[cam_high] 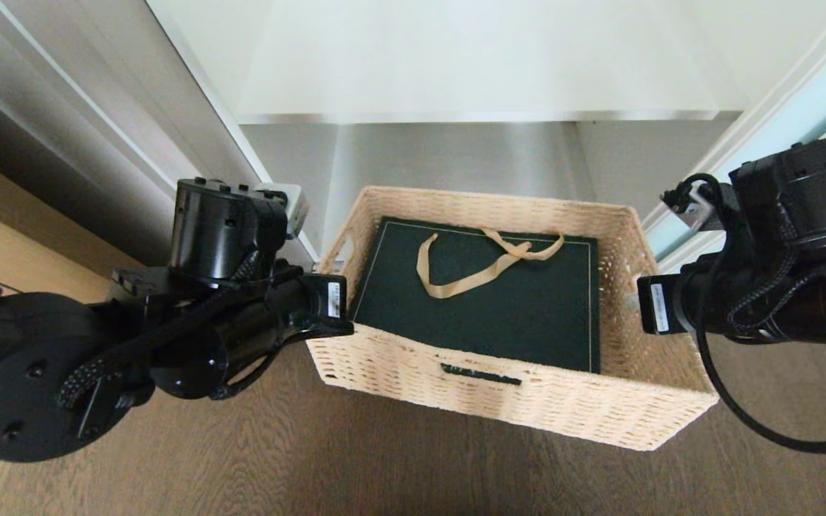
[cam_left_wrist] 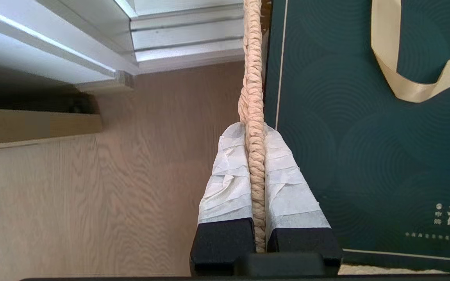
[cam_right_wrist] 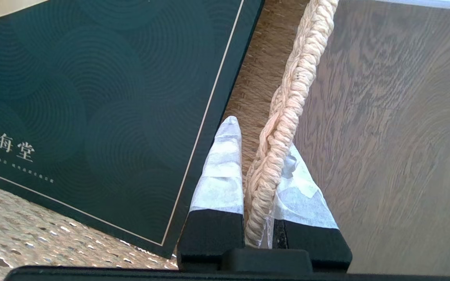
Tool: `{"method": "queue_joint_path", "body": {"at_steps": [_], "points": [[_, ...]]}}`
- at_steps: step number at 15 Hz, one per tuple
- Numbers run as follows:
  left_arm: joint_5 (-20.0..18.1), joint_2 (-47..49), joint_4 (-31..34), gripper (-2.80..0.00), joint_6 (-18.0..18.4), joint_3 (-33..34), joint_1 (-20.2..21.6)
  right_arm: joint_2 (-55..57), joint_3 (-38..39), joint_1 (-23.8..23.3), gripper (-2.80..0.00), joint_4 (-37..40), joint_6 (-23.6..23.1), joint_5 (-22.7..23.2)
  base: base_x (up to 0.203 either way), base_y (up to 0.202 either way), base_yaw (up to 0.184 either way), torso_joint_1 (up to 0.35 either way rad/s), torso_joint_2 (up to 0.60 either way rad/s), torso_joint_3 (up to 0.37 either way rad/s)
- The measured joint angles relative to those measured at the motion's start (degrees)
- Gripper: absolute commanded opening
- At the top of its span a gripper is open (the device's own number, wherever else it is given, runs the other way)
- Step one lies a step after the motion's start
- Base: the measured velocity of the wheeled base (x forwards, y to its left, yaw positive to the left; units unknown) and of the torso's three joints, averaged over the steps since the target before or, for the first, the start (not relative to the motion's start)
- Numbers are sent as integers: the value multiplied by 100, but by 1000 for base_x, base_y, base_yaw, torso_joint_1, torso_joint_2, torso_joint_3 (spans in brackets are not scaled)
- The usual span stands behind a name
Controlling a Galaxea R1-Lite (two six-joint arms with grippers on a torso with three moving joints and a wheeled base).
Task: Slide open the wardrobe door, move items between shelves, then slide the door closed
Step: Place the basket on the lower shelf
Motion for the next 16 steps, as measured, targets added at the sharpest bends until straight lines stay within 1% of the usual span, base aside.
{"method": "queue_joint_path", "body": {"at_steps": [2, 4, 7, 9, 11, 14, 16], "points": [[4, 57, -11, -280, -3, 28, -2, 76, 127, 9, -280, -243, -9, -5, 0, 0, 0, 0, 0, 0], [18, 131, -40, -280, -3, 38, -2, 212, 259, 15, -280, -651, -17, -16, 0, 0, 0, 0, 0, 0], [20, 306, -414, -280, -1, 39, -2, 421, 310, 15, -280, -752, 0, -35, 0, 0, 0, 0, -1, -19], [20, 445, -671, -280, 1, 39, -2, 529, 312, -7, -280, -760, 7, -38, 0, 0, 0, 4, 3, -136], [13, 570, -682, -280, -25, 39, 11, 641, 283, -18, -280, -821, 2, -38, 0, 0, 0, 0, 4, -178], [7, 761, -744, -280, -51, 21, 66, 889, 242, -46, -280, -1387, -28, -40, 0, 0, 0, 5, 3, -192], [-2, 923, -983, -280, -36, -24, 119, 1083, 176, -61, -280, -1587, -41, -51, 0, 0, 0, 3, 3, -187]]}}
